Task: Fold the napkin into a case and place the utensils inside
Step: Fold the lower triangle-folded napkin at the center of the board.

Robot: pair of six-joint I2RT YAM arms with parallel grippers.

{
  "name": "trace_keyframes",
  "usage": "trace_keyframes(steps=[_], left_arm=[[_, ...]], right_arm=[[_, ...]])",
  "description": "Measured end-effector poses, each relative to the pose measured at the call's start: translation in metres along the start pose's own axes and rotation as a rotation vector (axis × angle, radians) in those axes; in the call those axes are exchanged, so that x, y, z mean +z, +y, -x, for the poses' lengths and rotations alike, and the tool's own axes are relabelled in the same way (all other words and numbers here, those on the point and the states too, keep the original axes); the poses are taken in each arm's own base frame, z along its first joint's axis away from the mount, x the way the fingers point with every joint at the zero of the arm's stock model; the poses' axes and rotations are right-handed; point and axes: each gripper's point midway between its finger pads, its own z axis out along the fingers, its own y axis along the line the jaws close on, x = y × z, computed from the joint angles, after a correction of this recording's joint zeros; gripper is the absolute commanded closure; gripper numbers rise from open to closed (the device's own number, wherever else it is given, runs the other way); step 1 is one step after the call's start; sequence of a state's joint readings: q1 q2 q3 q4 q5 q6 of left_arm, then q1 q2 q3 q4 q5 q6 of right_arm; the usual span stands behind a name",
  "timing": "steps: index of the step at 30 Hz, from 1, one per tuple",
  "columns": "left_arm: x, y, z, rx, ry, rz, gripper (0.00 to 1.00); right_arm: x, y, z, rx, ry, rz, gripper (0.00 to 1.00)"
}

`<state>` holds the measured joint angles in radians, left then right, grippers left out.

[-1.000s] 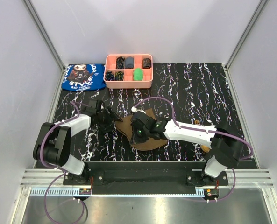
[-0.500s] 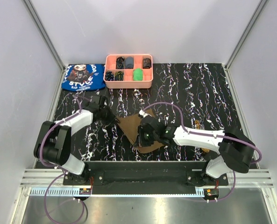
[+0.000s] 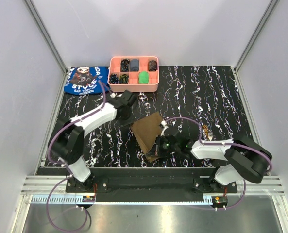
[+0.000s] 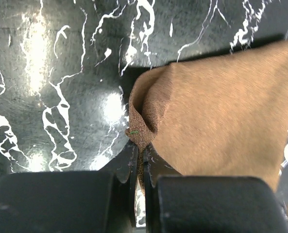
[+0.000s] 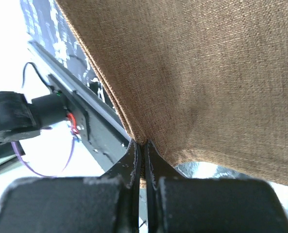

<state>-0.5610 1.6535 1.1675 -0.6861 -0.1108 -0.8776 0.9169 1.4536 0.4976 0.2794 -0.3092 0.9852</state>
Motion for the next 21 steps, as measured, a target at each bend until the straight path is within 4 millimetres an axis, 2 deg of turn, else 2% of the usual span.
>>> trace_keyframes(steps=[4, 8, 11, 16, 21], left_arm=[[0.007, -0.008, 0.003, -0.010, -0.003, 0.087, 1.00], [0.015, -0.014, 0.012, -0.041, -0.003, 0.148, 1.00], [0.020, -0.019, 0.017, -0.064, -0.014, 0.176, 1.00], [0.021, -0.021, 0.017, -0.078, -0.029, 0.193, 1.00], [0.021, -0.017, 0.019, -0.007, -0.024, 0.190, 1.00]], right_arm=[[-0.017, 0.001, 0.011, 0.039, -0.037, 0.052, 1.00], [-0.033, 0.006, 0.031, 0.061, -0.090, 0.098, 1.00], [-0.039, 0.000, 0.043, 0.078, -0.114, 0.097, 1.00], [-0.039, -0.011, 0.046, 0.079, -0.093, 0.071, 1.00], [-0.026, -0.005, 0.036, 0.029, -0.017, 0.067, 1.00]])
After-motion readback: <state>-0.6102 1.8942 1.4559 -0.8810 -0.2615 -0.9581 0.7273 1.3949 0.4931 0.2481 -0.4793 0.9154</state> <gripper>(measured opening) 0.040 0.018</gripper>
